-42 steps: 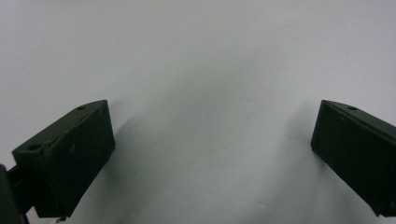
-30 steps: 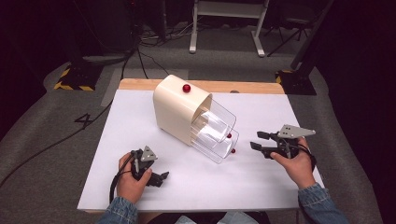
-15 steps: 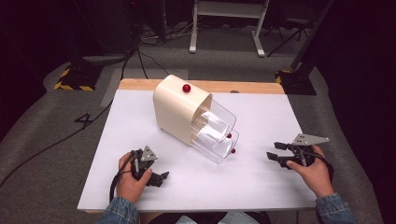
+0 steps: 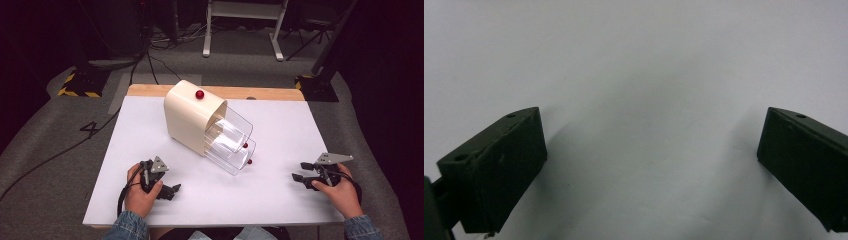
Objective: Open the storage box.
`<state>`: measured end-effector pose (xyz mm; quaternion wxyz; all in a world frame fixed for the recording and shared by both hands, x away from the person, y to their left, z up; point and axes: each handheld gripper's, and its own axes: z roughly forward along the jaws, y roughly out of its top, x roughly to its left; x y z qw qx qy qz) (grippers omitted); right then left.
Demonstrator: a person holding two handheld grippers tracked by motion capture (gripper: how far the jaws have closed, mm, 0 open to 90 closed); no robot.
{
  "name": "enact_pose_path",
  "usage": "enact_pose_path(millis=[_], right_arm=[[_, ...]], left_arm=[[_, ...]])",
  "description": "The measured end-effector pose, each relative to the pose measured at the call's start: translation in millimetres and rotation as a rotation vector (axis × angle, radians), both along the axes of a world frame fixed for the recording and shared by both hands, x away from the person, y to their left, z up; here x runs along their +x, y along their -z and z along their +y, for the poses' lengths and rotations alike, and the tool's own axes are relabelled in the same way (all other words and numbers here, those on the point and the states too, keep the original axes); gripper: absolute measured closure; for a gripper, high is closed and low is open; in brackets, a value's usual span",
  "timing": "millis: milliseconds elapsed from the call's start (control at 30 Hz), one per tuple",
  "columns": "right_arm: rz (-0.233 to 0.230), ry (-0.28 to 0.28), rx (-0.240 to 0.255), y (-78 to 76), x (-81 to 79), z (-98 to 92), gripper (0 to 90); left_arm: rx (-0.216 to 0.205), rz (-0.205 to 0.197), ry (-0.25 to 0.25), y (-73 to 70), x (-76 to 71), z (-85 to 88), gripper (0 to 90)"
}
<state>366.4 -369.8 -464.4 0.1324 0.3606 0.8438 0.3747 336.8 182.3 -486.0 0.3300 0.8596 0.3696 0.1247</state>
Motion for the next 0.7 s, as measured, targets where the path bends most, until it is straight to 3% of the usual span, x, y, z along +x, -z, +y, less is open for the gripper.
enact_pose_path(millis=[133,333,433,700], right_arm=[[-0.003,-0.002,0.005,5.3,-0.8,2.8,32.1],[-0.012,-0.032,-0.013,16.5,-4.4,9.8,16.5],[-0.038,-0.035,-0.046,17.5,-6.8,13.3,15.5],[-0.041,-0.034,-0.043,18.0,-6.9,13.0,15.6]], left_arm=[[0.0,0.0,0.0,0.0,0.0,0.0,0.0],[-0.001,0.002,-0.002,0.0,-0.3,-0.2,0.0],[-0.001,0.0,-0.003,0.1,-0.5,-0.3,0.0],[0.008,-0.01,-0.003,-0.1,-1.4,-0.8,0.0]])
